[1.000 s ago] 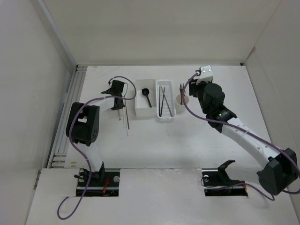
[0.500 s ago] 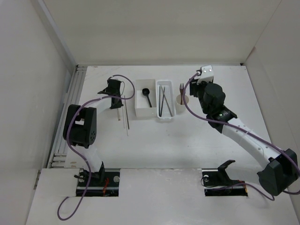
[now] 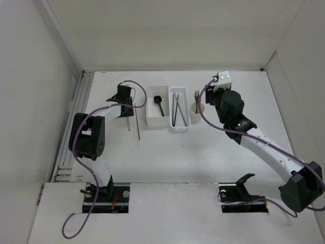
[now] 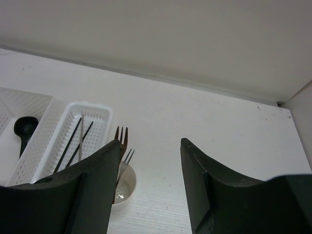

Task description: Sort the eating utensils into containers

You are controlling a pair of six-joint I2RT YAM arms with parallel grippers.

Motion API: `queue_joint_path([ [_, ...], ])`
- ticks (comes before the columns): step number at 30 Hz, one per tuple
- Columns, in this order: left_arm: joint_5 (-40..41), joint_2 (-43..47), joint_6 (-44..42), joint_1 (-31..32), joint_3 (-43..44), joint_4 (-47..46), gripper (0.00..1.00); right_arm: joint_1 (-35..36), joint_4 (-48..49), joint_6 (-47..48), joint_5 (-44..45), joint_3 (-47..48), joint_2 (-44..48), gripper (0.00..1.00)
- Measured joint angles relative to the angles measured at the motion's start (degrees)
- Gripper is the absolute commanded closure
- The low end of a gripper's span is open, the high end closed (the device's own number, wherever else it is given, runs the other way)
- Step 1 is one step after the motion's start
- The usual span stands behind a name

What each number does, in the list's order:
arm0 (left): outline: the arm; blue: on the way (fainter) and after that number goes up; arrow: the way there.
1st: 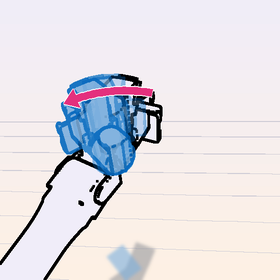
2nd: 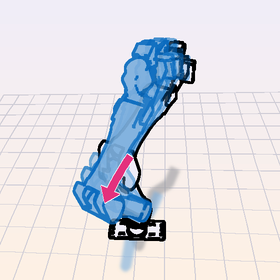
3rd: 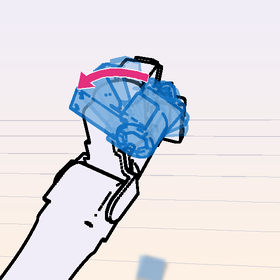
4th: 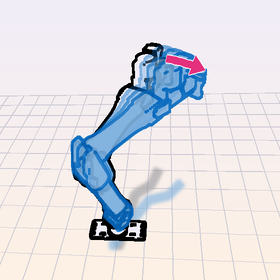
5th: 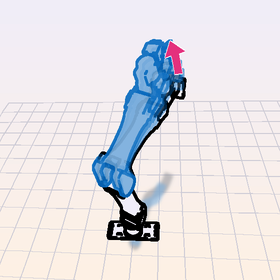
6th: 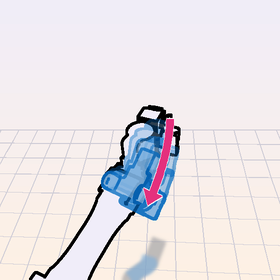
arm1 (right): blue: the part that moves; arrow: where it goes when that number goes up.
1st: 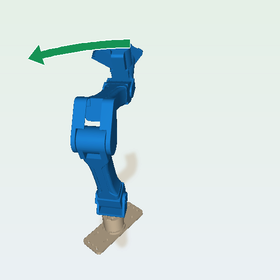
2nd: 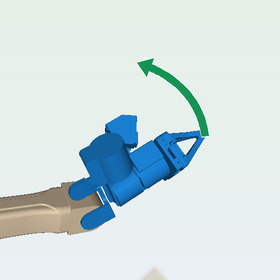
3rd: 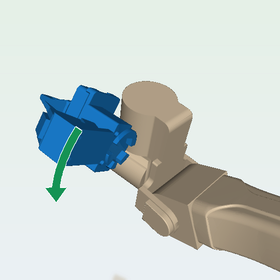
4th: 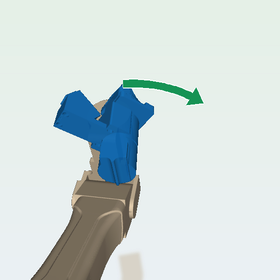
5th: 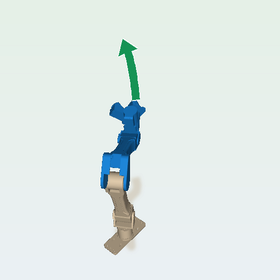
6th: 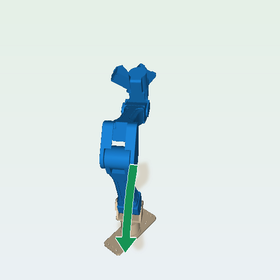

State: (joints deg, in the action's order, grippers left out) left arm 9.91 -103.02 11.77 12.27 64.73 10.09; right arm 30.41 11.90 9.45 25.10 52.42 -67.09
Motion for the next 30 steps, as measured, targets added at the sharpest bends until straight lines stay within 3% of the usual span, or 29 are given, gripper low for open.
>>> queue_joint_path([
  [2, 0.7, -0.5, -0.6, -0.2, 0.7, 0.0, 0.32, 0.0, 0.0, 0.0, 0.0, 0.0, 0.0, 0.42],
  [3, 0.9, -0.8, -0.7, -0.4, 1.2, -0.1, 0.29, 0.0, 0.0, 0.0, 0.0, 0.0, 0.0, 0.42],
  [20, -0.7, -10.2, -2.8, -2.5, 10.8, -1.9, 0.29, 0.0, -1.3, 0.7, 0.0, 0.2, -3.2, 0.42],
  [22, -0.9, -10.8, -3.0, -2.7, 11.2, -1.9, 0.32, 0.0, -1.3, 0.9, 0.0, 0.4, -3.7, 0.42],
  [30, -1.3, -12.2, -2.6, -3.5, 13.0, -1.6, 0.67, 0.0, -1.4, 1.3, 0.0, 1.2, -4.3, 0.41],
])
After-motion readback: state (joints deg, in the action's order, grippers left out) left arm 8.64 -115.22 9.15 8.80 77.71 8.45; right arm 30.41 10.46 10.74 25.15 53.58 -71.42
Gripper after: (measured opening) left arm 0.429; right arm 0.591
